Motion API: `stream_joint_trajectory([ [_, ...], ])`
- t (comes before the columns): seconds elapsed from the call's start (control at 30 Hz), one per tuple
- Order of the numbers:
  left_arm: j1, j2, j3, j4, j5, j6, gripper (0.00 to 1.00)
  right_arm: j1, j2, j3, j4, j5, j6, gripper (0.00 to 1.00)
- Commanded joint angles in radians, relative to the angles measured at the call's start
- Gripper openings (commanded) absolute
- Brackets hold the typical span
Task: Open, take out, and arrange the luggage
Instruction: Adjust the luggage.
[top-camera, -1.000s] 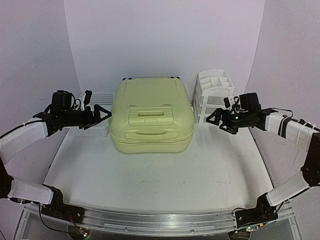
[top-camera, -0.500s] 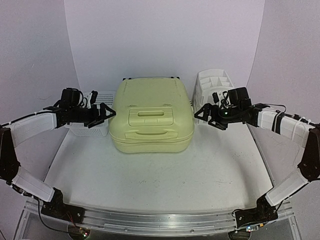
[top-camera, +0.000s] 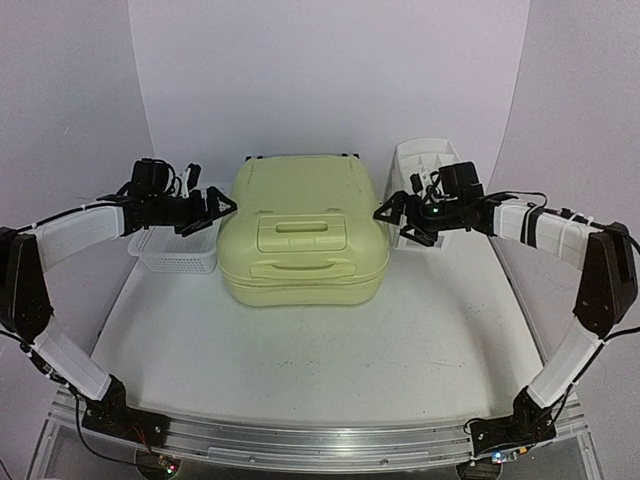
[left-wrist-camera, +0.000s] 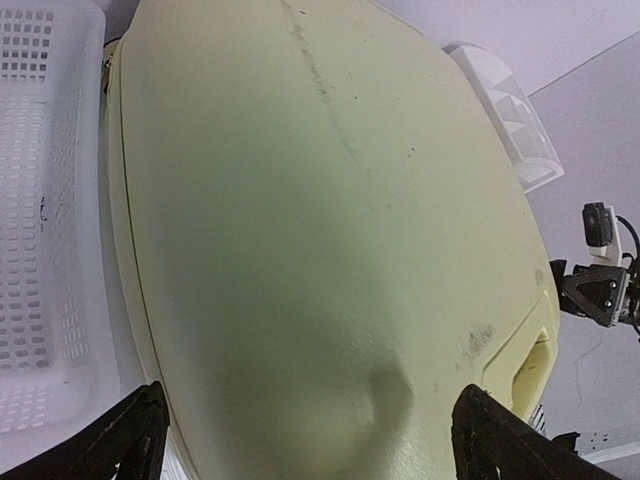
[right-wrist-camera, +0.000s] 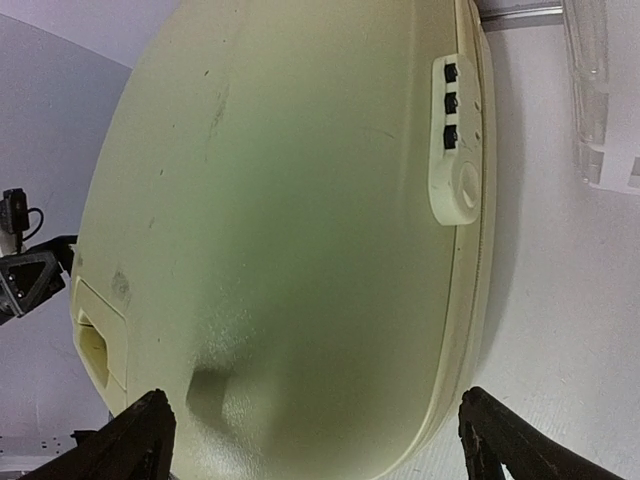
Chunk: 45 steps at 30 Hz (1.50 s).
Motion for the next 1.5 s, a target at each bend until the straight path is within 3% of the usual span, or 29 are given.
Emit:
stream_joint_trajectory([
  [0.0, -0.003, 0.072, 0.086, 0.029, 0.007, -0.034, 1.0, 0.007, 0.048, 0.082, 0.082, -0.042, 0.043, 0.98],
  [0.4, -0.096, 0.167, 0.13, 0.045, 0.123, -0.08, 0.98, 0.015, 0.104, 0.108, 0.115, -0.069, 0.071, 0.98],
  [0.8, -0.333, -0.001, 0.001, 0.06, -0.03, -0.156, 0.97, 0.014, 0.015, 0.042, 0.074, 0.038, 0.051, 0.98],
  [1.07, -0.338, -0.169, -0.12, 0.052, -0.103, -0.179, 0.97, 0.012, -0.012, 0.042, 0.002, 0.072, 0.03, 0.98],
  [1.27, -0.315, -0.258, -0.127, -0.121, -0.295, -0.157, 1.0, 0.011, -0.049, 0.054, -0.082, 0.121, -0.025, 0.98],
  [1.47, -0.266, -0.3, -0.129, -0.182, -0.309, -0.133, 1.0, 0.006, -0.099, 0.058, -0.164, 0.217, -0.093, 0.98],
])
